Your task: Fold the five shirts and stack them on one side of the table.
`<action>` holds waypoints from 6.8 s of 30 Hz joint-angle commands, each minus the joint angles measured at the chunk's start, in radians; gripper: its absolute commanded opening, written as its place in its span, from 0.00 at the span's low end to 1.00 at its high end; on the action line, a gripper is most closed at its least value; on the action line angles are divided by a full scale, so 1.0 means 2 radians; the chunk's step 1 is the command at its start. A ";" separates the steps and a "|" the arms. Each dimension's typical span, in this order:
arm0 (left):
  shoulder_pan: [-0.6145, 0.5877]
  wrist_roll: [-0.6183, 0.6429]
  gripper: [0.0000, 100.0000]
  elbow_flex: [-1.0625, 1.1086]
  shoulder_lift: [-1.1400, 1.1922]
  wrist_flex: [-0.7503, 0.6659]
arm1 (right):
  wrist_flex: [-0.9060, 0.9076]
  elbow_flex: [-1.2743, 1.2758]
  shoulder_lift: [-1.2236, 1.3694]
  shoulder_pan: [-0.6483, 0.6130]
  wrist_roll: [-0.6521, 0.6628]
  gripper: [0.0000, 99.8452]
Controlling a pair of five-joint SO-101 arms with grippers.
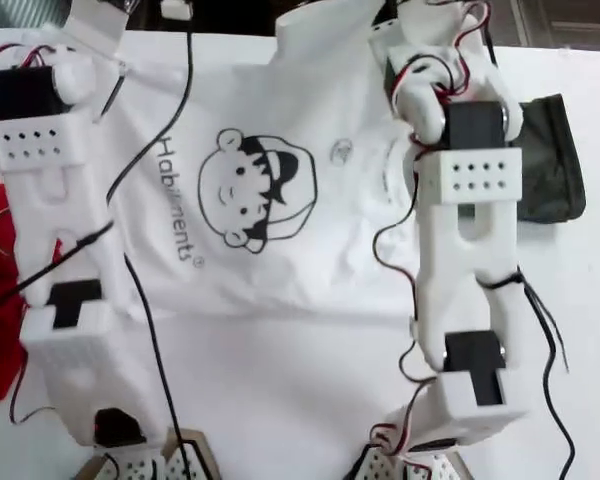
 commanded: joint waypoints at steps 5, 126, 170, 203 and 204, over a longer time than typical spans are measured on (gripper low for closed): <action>0.006 0.004 0.03 -0.148 0.040 -0.001 | -0.015 -0.075 0.026 0.014 0.002 0.02; -0.099 -0.012 0.21 0.550 -0.198 -0.107 | 0.178 0.542 -0.373 0.013 0.071 0.21; 0.008 0.203 0.03 0.020 0.231 0.110 | 0.129 0.094 0.205 -0.060 -0.084 0.02; -0.077 0.078 0.03 0.022 0.202 0.113 | 0.270 -0.269 0.336 -0.003 -0.081 0.02; -0.071 0.077 0.03 0.022 0.189 0.112 | 0.267 -0.268 0.339 -0.013 -0.081 0.02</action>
